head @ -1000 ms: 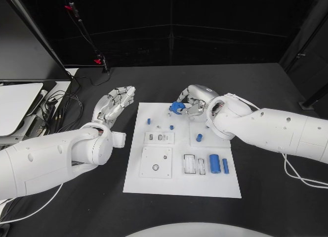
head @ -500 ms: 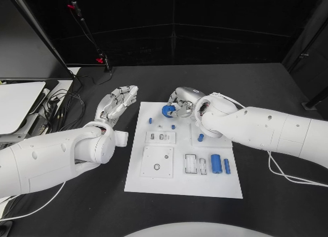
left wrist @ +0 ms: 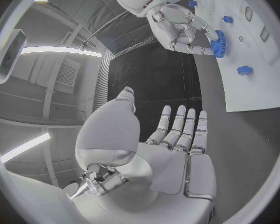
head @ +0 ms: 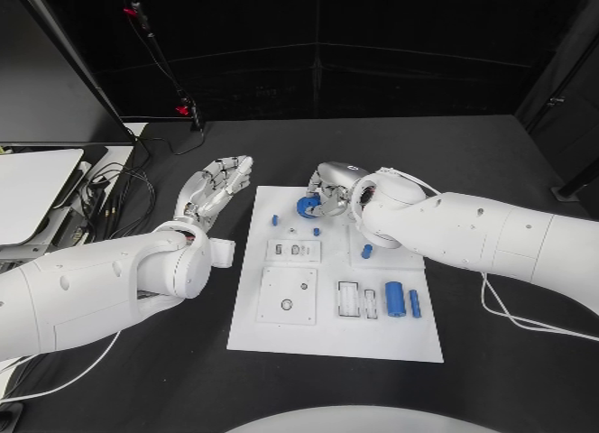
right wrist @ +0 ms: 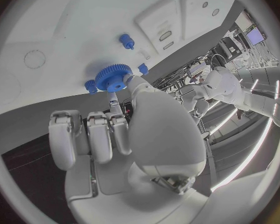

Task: Assemble the parts on the task board

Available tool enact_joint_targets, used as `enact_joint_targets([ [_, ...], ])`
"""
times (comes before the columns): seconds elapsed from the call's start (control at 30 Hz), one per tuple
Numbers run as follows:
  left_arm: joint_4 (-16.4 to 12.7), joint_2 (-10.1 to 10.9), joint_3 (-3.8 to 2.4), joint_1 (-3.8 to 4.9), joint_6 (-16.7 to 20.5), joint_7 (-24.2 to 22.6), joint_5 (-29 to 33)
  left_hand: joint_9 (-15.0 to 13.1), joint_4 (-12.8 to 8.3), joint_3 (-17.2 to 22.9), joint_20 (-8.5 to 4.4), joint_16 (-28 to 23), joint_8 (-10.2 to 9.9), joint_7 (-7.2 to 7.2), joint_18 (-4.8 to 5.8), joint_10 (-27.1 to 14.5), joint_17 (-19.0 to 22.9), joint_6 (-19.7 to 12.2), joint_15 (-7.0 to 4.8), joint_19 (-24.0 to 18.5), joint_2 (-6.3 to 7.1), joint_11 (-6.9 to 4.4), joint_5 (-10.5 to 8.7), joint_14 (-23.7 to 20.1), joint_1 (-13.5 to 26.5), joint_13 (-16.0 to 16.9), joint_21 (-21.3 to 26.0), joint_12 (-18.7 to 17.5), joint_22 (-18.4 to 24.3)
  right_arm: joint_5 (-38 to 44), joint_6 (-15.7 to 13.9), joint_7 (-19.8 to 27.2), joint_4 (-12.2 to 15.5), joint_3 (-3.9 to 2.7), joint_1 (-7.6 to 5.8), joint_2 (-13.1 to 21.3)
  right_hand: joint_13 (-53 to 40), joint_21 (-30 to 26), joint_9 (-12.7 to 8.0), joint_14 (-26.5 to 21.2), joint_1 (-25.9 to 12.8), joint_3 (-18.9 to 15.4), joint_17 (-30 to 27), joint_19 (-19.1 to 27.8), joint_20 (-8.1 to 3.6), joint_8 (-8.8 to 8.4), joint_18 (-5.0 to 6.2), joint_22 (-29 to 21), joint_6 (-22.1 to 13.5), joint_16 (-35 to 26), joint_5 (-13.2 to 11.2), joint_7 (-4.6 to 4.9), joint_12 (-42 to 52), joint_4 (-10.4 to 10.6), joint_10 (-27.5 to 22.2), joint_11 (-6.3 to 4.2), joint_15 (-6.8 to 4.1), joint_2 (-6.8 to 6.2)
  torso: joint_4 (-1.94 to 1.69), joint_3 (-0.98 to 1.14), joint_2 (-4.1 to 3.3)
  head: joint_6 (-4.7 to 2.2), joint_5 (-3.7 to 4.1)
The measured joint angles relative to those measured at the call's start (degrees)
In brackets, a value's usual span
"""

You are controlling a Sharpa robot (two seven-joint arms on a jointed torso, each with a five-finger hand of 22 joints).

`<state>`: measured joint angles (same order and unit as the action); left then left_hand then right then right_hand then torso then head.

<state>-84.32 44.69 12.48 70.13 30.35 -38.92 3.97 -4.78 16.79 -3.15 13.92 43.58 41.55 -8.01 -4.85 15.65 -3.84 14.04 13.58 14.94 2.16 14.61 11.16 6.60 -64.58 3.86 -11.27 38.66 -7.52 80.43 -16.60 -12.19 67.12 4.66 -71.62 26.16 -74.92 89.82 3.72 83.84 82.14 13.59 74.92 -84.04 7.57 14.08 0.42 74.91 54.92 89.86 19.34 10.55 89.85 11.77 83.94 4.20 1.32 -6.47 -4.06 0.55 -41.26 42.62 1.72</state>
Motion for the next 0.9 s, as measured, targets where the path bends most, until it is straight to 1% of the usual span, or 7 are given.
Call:
enact_joint_targets([
  [0.17,0.02,0.00,0.00,0.00,0.00,0.00,0.00,0.09,0.00,0.00,0.00,0.00,0.22,0.00,0.00,0.00,0.00,0.00,0.00,0.00,-0.18,0.00,0.23,0.00,0.18,-0.05,0.00,0.00,0.00,0.76,0.53,-0.16,-1.37,-0.11,-0.07,-0.87,0.00,0.00,0.00,0.00,-0.22,0.00,0.00,0.00,0.00,-0.02,0.00,0.00,0.01,0.00,-0.09,0.00,0.00,0.00,0.00,0.00,0.00,-0.22,0.02,0.00,0.00,0.00,-0.01],
  [0.37,0.05,-0.05,0.00,0.00,-0.01,0.00,0.00,0.09,0.00,0.00,0.00,0.00,0.22,0.00,0.00,0.00,0.00,0.00,0.00,0.00,-0.23,0.00,0.23,0.00,0.23,-0.05,0.00,0.00,0.00,2.05,1.23,-0.50,-2.55,-0.01,0.11,-1.48,0.00,0.00,-0.04,0.00,-0.20,-0.16,-0.01,0.00,0.00,-0.35,0.00,0.00,0.39,0.00,-0.20,-0.01,0.00,-0.15,0.00,0.00,0.00,-0.24,0.02,0.01,-0.01,0.05,0.05],
  [0.73,0.06,-0.05,0.00,0.00,-0.03,0.00,0.00,0.09,0.00,0.00,0.00,0.00,0.21,0.00,0.00,0.00,0.00,0.00,0.00,0.00,-0.46,0.00,0.23,0.00,0.00,-0.05,0.00,0.00,0.01,3.12,2.47,-0.95,-3.28,-0.01,0.22,-1.95,0.00,0.00,-0.19,0.00,-0.20,-0.29,-0.01,0.00,0.00,-2.33,0.00,0.00,0.93,0.00,-0.42,-0.30,0.00,-0.65,0.00,0.00,0.00,-0.24,0.02,-0.01,0.02,0.13,0.05],
  [0.77,0.06,-0.05,0.00,0.00,-0.04,0.00,0.00,0.09,0.00,0.00,0.00,0.00,0.21,0.00,0.00,0.00,0.00,0.00,0.00,0.00,-0.46,0.00,0.23,0.00,0.00,-0.05,0.00,0.00,0.01,3.15,2.57,-0.98,-3.28,-0.02,0.23,-1.95,0.00,0.00,-0.18,0.00,-0.20,-0.29,-0.01,0.00,0.00,-2.56,0.01,0.00,0.79,0.00,-0.48,-0.45,0.00,-0.65,0.00,0.00,0.00,-0.24,0.02,-0.01,0.03,0.13,0.06],
  [0.83,0.07,-0.07,0.00,0.00,-0.05,0.00,0.00,0.18,0.00,0.00,0.20,0.00,0.21,0.00,0.00,0.12,0.00,0.00,0.11,-0.20,-0.46,0.12,0.23,0.11,0.00,-0.05,-0.23,0.00,-0.01,3.25,2.83,-1.11,-3.28,-0.03,0.30,-1.95,0.00,0.00,-0.10,0.03,-0.19,-0.52,-0.01,0.00,0.00,-3.48,0.00,0.00,0.67,0.00,-0.88,-1.59,0.00,-0.91,-0.01,-0.01,-0.03,-0.24,0.02,-0.02,0.05,0.14,0.09],
  [0.87,0.08,-0.07,0.00,0.00,-0.05,0.00,0.00,0.18,0.00,0.00,0.20,0.00,0.21,0.00,0.00,0.21,0.00,0.00,0.16,-0.20,-0.46,0.21,0.23,0.16,0.00,-0.05,-0.23,0.00,-0.05,3.28,2.94,-1.17,-3.27,-0.03,0.34,-1.94,0.00,0.00,-0.07,0.23,-0.20,-0.64,-0.01,0.00,0.00,-4.06,0.01,0.00,0.70,0.00,-1.10,-2.62,0.00,-1.08,-0.01,-0.03,-0.23,-0.24,0.02,-0.03,0.05,0.14,0.10],
  [0.9,0.09,-0.07,0.00,0.00,-0.06,0.00,0.00,0.18,0.00,0.00,0.20,0.00,0.21,0.00,0.00,0.21,0.00,0.00,0.20,-0.20,-0.45,0.21,0.23,0.20,0.00,-0.05,-0.23,0.00,-0.04,3.31,3.11,-1.25,-3.27,-0.03,0.36,-1.93,0.00,0.00,0.03,0.21,-0.19,-0.72,-0.01,0.02,-0.01,-4.69,0.00,0.00,0.28,0.00,-1.35,-3.43,0.00,-1.23,0.03,-0.50,-0.49,-0.24,0.02,-0.03,0.05,0.14,0.13],
])
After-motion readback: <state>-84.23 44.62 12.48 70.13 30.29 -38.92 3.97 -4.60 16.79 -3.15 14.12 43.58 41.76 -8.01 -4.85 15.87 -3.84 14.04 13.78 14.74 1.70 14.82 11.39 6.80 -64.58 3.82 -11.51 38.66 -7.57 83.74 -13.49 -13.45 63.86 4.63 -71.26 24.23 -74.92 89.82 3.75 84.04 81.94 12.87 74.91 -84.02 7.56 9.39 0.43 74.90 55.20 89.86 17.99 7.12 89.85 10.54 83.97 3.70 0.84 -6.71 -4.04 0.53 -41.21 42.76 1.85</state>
